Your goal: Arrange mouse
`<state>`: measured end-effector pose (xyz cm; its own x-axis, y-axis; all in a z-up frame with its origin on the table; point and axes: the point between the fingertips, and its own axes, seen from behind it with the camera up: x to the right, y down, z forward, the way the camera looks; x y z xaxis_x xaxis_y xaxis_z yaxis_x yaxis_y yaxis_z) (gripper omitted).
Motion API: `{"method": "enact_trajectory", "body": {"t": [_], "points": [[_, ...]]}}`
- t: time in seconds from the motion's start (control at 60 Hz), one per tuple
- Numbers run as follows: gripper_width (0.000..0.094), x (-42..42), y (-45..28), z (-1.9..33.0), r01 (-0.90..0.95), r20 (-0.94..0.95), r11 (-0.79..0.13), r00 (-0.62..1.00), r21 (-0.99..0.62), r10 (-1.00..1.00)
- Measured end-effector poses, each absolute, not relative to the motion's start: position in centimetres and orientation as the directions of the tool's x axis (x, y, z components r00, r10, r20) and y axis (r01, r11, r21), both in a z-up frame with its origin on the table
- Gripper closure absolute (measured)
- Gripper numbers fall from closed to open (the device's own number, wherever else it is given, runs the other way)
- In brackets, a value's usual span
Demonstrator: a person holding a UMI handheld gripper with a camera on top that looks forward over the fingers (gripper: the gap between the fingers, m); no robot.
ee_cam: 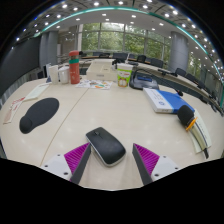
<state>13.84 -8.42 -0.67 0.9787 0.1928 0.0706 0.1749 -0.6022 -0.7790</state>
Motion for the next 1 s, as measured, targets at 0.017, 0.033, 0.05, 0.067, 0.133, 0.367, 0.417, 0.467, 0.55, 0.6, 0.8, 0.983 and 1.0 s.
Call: {"method": "enact_trajectory", "body": {"t": [0.017, 0.033, 0.05, 0.067, 0.133, 0.367, 0.417, 0.467, 0.55, 0.6, 0.8, 0.983, 1.0], "points": [[0.0079, 13.9, -8.1, -0.7, 0.176, 0.071, -0.601, 0.978, -0.779, 0.195], [0.0080, 13.9, -7.8, -0.7, 0.177, 0.071, -0.600, 0.978, -0.780, 0.196], [0.0080, 13.9, -7.4, -0.7, 0.176, 0.070, -0.599, 0.978, -0.781, 0.196], [0.0079, 13.9, -7.1, -0.7, 0.176, 0.070, -0.598, 0.978, -0.782, 0.197], [0.0080, 13.9, -5.8, -0.9, 0.168, 0.063, -0.600, 0.979, -0.782, 0.193], [0.0134, 14.0, -3.4, -1.4, 0.112, 0.015, -0.617, 0.987, -0.779, 0.160], [0.0230, 13.9, -3.3, -1.4, 0.117, 0.021, -0.616, 0.987, -0.779, 0.161], [0.0381, 13.3, -3.2, -1.4, 0.120, 0.018, -0.616, 0.985, -0.779, 0.169], [0.0476, 13.2, -3.3, -1.4, 0.122, 0.032, -0.623, 0.988, -0.772, 0.154], [0.0510, 13.3, -3.1, -1.5, 0.100, 0.018, -0.635, 0.991, -0.766, 0.134], [0.0611, 13.2, -3.1, -0.9, 0.095, 0.067, -0.652, 0.995, -0.753, 0.067], [0.0617, 8.6, -2.3, 7.1, 0.092, 0.108, -0.559, 0.994, -0.824, 0.003], [0.0617, 7.6, -2.2, 8.0, 0.090, 0.108, -0.550, 0.994, -0.830, -0.001]]}}
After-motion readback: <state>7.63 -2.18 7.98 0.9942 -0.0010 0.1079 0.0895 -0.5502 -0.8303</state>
